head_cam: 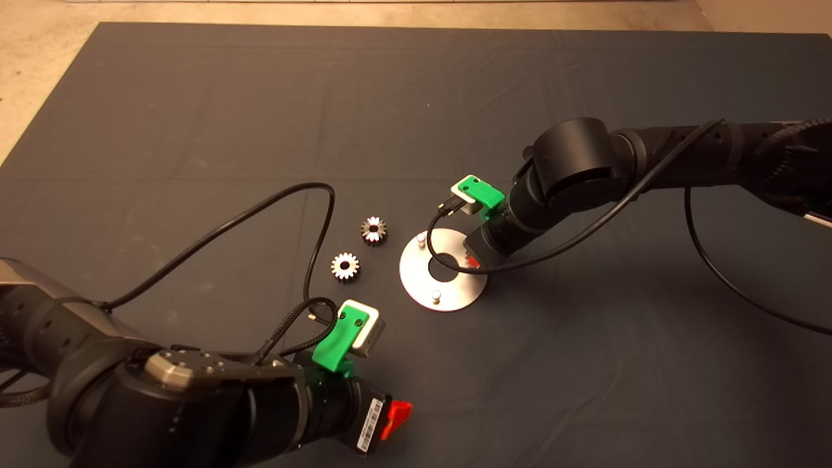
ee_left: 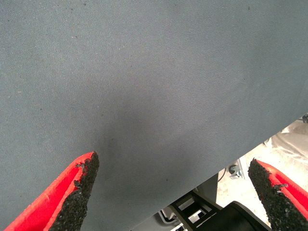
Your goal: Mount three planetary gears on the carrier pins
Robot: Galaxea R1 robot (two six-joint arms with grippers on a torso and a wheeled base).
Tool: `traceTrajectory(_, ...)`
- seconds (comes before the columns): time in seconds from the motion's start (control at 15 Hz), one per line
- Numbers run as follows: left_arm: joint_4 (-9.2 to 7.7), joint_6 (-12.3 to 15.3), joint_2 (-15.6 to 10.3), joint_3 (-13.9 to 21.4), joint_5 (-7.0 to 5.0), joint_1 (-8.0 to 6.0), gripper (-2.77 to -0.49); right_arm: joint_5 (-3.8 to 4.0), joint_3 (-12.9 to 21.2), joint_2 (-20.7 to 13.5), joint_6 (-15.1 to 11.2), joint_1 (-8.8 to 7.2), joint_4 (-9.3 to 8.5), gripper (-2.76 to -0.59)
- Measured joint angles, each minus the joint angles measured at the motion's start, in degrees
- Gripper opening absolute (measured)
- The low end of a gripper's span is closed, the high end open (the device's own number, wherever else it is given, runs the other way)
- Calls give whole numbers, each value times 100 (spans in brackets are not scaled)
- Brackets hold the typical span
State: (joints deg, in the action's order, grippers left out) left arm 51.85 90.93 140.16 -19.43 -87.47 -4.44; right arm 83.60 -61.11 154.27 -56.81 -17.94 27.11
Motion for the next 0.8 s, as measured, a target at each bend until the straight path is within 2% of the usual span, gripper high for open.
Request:
traceTrajectory(0.07, 5, 0, 1, 0, 2, 0, -104, 2, -5, -2, 0, 0, 0, -217)
traceTrajectory(0.27, 5, 0, 1, 0, 0, 0, -104, 2, -7, 0, 0, 0, 0, -194)
traceTrajectory(0.53, 7, 0, 1, 0, 1, 0, -104, 2, -7, 0, 0, 0, 0, -178)
traceTrajectory(0.67, 7, 0, 1, 0, 1, 0, -104, 2, -7, 0, 0, 0, 0, -154)
traceTrajectory(0.8, 7, 2, 1, 0, 0, 0, -104, 2, -7, 0, 0, 0, 0, -145)
